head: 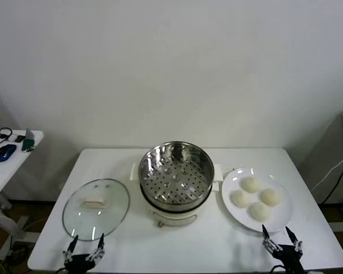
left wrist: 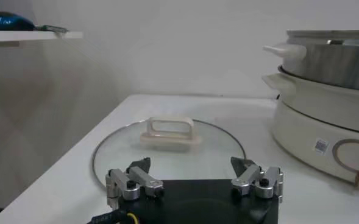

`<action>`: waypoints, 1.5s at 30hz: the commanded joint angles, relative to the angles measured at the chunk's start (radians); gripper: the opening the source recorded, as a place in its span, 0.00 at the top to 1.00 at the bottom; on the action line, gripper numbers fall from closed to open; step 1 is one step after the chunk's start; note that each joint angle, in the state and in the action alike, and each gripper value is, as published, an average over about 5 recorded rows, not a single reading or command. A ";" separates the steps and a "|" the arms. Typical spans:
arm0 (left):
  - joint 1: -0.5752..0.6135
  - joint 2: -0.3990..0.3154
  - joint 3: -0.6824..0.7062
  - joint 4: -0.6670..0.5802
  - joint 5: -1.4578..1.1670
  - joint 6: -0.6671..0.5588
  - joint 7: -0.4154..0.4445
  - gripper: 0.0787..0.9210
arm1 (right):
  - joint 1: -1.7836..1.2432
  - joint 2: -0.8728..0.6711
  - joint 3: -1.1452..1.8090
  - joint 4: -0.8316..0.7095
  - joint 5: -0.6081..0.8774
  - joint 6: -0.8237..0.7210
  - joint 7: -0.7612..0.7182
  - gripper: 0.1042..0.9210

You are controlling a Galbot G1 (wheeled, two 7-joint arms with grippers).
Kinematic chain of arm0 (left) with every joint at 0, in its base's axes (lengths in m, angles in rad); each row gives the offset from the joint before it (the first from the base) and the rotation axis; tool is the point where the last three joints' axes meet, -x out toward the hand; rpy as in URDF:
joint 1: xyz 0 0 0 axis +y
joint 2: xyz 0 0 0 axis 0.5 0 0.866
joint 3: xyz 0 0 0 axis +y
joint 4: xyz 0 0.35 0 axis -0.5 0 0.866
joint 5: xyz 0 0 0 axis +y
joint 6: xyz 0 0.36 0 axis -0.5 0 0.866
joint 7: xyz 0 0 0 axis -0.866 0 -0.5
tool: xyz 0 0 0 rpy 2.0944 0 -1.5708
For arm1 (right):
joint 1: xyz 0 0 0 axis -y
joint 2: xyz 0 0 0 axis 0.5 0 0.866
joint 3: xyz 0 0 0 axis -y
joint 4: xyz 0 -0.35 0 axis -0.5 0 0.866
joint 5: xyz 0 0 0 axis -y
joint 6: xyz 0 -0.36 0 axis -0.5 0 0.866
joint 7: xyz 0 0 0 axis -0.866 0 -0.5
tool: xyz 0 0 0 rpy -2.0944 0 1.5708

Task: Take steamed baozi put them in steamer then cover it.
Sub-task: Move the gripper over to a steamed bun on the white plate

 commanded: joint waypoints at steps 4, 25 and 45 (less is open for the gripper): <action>0.004 0.006 0.012 -0.012 0.011 -0.002 0.000 0.12 | 0.480 -0.272 -0.020 -0.113 -0.006 -0.423 -0.018 0.12; -0.008 0.014 0.030 0.008 0.057 -0.021 0.002 0.12 | 1.527 -0.835 -1.132 -0.509 -0.457 -0.139 -1.111 0.12; 0.001 0.002 0.038 0.026 0.082 -0.045 0.000 0.12 | 2.117 -0.367 -1.856 -0.946 -0.413 -0.122 -1.230 0.12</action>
